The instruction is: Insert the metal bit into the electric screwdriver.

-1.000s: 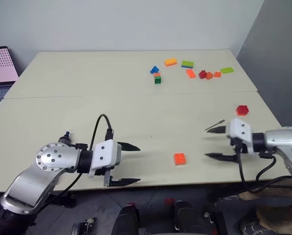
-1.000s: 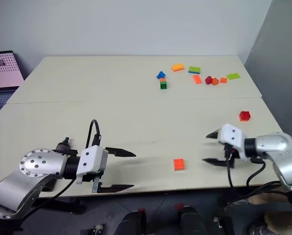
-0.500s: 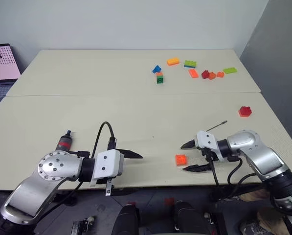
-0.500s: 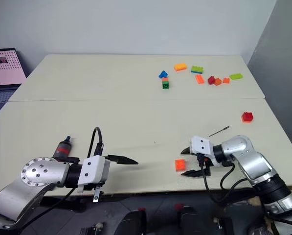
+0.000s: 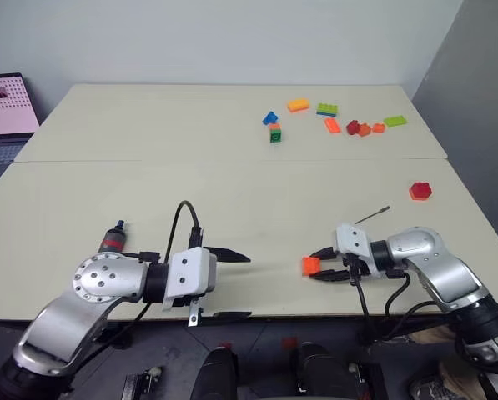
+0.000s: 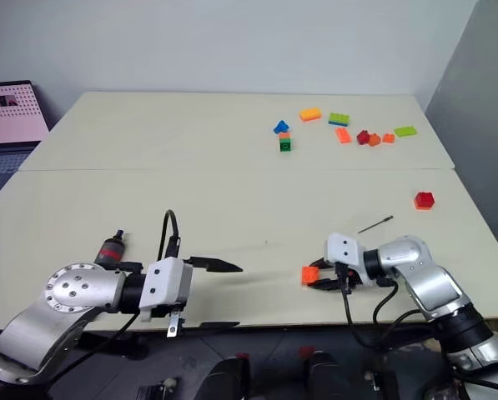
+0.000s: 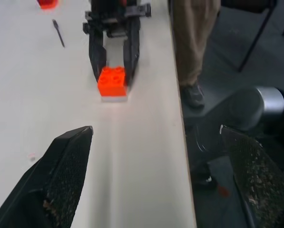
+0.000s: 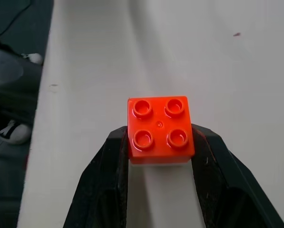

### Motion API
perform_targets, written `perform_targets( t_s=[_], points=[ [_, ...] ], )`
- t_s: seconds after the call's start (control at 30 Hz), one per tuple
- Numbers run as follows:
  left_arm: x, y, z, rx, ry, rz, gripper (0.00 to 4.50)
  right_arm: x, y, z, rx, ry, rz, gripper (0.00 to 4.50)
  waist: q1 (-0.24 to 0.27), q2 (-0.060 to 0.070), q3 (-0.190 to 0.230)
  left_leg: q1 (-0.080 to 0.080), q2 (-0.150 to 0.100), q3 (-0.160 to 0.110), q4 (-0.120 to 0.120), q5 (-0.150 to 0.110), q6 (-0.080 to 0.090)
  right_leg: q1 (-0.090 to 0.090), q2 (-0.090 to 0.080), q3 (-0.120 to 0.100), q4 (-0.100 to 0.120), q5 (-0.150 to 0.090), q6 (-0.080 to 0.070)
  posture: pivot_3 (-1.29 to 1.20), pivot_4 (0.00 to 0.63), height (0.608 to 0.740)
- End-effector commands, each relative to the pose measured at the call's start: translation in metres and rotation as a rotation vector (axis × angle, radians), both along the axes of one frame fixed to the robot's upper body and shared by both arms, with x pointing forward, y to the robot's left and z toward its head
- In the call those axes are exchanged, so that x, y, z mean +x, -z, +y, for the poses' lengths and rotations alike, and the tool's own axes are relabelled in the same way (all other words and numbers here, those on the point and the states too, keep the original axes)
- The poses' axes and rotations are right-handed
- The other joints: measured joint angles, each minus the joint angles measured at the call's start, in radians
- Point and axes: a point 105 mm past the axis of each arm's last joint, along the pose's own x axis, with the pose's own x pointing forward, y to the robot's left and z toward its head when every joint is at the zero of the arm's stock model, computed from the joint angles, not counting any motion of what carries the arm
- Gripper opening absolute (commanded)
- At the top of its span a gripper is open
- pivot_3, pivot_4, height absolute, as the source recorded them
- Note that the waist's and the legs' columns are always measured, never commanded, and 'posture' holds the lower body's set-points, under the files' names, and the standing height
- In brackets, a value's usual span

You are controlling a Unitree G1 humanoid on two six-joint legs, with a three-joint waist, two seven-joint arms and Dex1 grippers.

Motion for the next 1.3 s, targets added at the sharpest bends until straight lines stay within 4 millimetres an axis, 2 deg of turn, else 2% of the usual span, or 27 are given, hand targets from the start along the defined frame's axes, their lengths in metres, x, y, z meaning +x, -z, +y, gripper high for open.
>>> perform_targets(
  t_s=[0.03,0.07,0.23,0.4,0.5,0.6,0.67,0.7,0.8,0.87,0.9,1.0,1.03,1.1,1.2,1.3],
  points=[
    [0.012,-0.017,-0.018,-0.139,-0.013,-0.054,4.50,0.027,-0.032,-0.054,0.120,0.368,-0.158,1.44,0.004,0.000,0.000,0.000,0.000,0.000,0.000,0.000,0.000,0.000,0.000,0.000,0.000,0.000,0.000,0.00,0.150,0.740],
    [0.015,-0.020,-0.024,-0.170,-0.009,-0.060,4.50,0.033,-0.037,-0.076,0.149,0.501,-0.197,1.44,0.008,0.000,0.000,0.000,0.000,-0.001,0.000,0.000,0.000,0.001,0.000,0.000,0.000,0.000,0.000,0.00,0.150,0.740],
    [0.022,-0.023,-0.037,-0.214,0.016,-0.060,4.50,0.041,-0.041,-0.151,0.219,0.956,-0.271,1.44,0.006,-0.001,0.000,0.000,-0.001,-0.001,0.002,0.000,0.000,0.003,0.000,0.000,-0.001,0.001,0.001,0.00,0.150,0.740],
    [0.027,-0.024,-0.040,-0.217,0.029,-0.066,4.50,0.051,-0.029,-0.194,0.178,1.229,-0.272,1.44,-0.009,0.000,-0.001,0.002,0.000,-0.001,0.002,0.000,0.000,0.003,0.001,0.000,0.001,0.000,0.000,0.00,0.150,0.740],
    [0.029,-0.025,-0.040,-0.216,0.031,-0.070,4.50,0.059,-0.019,-0.205,0.190,1.309,-0.222,1.44,-0.015,0.000,-0.001,0.002,0.000,-0.001,0.002,0.000,0.000,0.003,0.001,0.001,0.001,0.001,0.000,0.00,0.150,0.740],
    [0.031,-0.023,-0.038,-0.211,0.011,-0.063,4.50,0.066,-0.017,-0.208,0.206,1.336,-0.209,1.44,-0.016,0.000,-0.001,0.002,0.000,-0.001,0.003,0.000,0.000,0.004,0.001,0.001,0.000,0.001,0.001,0.00,0.150,0.740],
    [0.033,-0.022,-0.035,-0.195,-0.014,-0.068,4.50,0.068,-0.017,-0.208,0.220,1.342,-0.200,2.15,-0.015,0.000,-0.001,0.002,0.000,-0.001,0.002,0.000,0.000,0.004,0.001,0.001,0.000,0.001,0.001,0.00,0.150,0.740],
    [0.035,-0.022,-0.034,-0.197,-0.030,-0.068,4.50,0.068,-0.017,-0.206,0.231,1.338,-0.193,2.27,-0.015,0.000,-0.001,0.001,0.000,-0.001,0.002,0.000,0.000,0.004,0.001,0.001,0.000,0.002,0.002,0.00,0.150,0.740],
    [0.042,-0.025,-0.029,-0.210,-0.096,-0.069,4.50,0.065,-0.023,-0.208,0.243,1.335,-0.201,3.12,-0.013,0.000,-0.001,0.001,0.000,-0.001,0.002,0.000,0.000,0.004,0.001,0.001,-0.001,0.004,0.006,0.00,0.150,0.740],
    [0.049,-0.026,-0.024,-0.209,-0.163,-0.089,4.50,0.060,-0.028,-0.213,0.229,1.332,-0.222,3.47,-0.010,0.000,-0.001,0.001,0.000,-0.001,0.002,0.000,0.000,0.004,0.001,0.001,-0.001,0.004,0.006,0.00,0.150,0.740],
    [0.052,-0.026,-0.022,-0.204,-0.187,-0.095,4.50,0.058,-0.030,-0.214,0.222,1.329,-0.230,3.85,-0.009,0.000,-0.001,0.001,0.000,-0.001,0.002,0.000,0.000,0.004,0.001,0.001,-0.001,0.004,0.006,0.00,0.150,0.740],
    [0.062,-0.023,-0.005,-0.136,-0.300,-0.104,4.50,0.043,-0.050,-0.213,0.144,1.204,-0.316,4.48,-0.005,0.000,-0.001,0.001,-0.001,-0.001,0.002,0.000,0.000,0.003,0.001,0.001,-0.001,0.004,0.006,0.00,0.150,0.740],
    [0.065,-0.026,0.002,-0.135,-0.345,-0.104,4.50,0.039,-0.059,-0.210,0.127,1.154,-0.345,4.48,-0.005,0.000,-0.001,0.001,-0.001,-0.002,0.002,0.000,0.000,0.003,0.001,0.001,-0.001,0.004,0.006,0.00,0.150,0.740],
    [0.073,-0.031,0.016,-0.112,-0.449,-0.136,4.50,0.033,-0.077,-0.195,0.116,1.023,-0.394,4.48,-0.006,0.002,0.000,0.000,-0.001,-0.001,0.002,0.000,0.000,0.003,0.001,0.001,-0.001,0.003,0.006,0.00,0.150,0.740],
    [0.078,-0.040,0.035,-0.127,-0.553,-0.090,4.50,0.024,-0.094,-0.157,0.159,0.796,-0.388,4.48,-0.018,0.002,0.000,0.001,0.000,-0.001,0.002,0.000,0.000,0.002,0.001,0.001,0.000,0.003,0.006,0.00,0.150,0.740],
    [0.081,-0.051,0.069,-0.029,-0.737,-0.132,4.50,0.012,-0.103,-0.099,0.185,0.480,-0.320,4.48,-0.025,0.001,0.001,0.002,0.001,-0.003,0.002,0.000,0.000,0.003,0.002,-0.001,0.000,0.003,0.005,0.00,0.150,0.740]
  ],
)
